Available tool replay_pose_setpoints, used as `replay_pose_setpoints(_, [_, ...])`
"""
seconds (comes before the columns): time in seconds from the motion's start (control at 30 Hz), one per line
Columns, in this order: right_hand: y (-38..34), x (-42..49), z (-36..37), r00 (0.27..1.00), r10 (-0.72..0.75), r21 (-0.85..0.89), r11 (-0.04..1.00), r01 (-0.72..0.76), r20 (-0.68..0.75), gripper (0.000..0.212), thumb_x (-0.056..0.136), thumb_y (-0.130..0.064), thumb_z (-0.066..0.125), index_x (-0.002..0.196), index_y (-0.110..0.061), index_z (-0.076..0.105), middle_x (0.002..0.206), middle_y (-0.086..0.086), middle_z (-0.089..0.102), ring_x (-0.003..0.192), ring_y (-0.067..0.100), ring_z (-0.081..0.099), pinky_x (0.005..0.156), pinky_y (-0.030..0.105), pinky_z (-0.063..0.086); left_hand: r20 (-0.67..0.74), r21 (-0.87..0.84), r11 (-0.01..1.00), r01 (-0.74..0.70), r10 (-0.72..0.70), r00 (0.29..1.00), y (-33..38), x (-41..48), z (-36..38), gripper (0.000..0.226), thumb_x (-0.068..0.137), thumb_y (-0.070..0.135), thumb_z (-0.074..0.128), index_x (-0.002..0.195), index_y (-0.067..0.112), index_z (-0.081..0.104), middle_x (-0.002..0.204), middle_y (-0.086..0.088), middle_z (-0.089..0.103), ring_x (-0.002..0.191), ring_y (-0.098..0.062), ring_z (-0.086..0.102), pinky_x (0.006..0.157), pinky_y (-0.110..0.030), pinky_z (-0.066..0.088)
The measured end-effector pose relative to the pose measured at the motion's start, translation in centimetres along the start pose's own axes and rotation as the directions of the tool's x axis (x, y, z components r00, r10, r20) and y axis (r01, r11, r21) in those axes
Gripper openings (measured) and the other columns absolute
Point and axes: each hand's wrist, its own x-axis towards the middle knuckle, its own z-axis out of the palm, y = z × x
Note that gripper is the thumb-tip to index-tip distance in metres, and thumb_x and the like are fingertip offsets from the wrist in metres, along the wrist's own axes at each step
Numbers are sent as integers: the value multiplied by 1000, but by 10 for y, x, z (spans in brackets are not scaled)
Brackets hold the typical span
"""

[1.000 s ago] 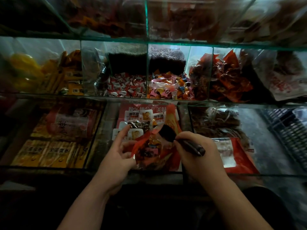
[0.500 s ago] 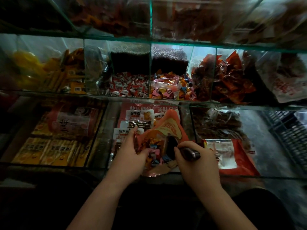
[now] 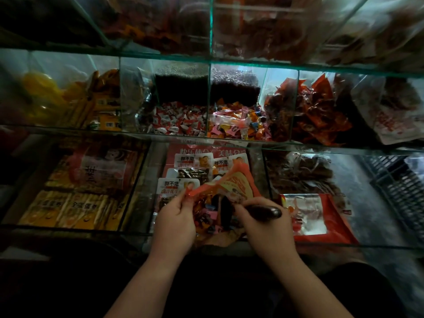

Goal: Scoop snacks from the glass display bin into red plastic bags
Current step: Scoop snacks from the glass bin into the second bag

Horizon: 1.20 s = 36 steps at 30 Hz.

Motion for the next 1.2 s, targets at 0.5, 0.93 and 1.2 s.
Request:
replay_pose_setpoints(0.5, [2,1,-1,956,285,375,895,-241,-64,9,82,-32,82,77,-38,78,72,-12,77,67,-1,72,55,15,52,5,-73,997,9,-8,1000,-6,0,-1,27,101,59,44,110,56,69,102,24,75,98,0,70,92,-38,57])
replay_pose_setpoints(0.93, [12,-4,2,936,350,403,861,-311,-26,14,84,-23,81,71,-25,76,71,0,77,72,15,76,57,22,56,8,-130,991,23,-23,1000,-2,-5,-6,53,78,86,48,119,57,65,105,14,77,99,-17,74,86,-46,60])
replay_pose_setpoints(1.2, [-10,-8,-40,974,200,230,958,-173,-103,18,87,-34,77,72,-24,76,72,-9,76,69,1,71,65,16,52,-92,86,994,-70,77,993,15,-18,-9,43,99,52,55,141,47,47,139,16,55,126,-8,54,106,-40,48])
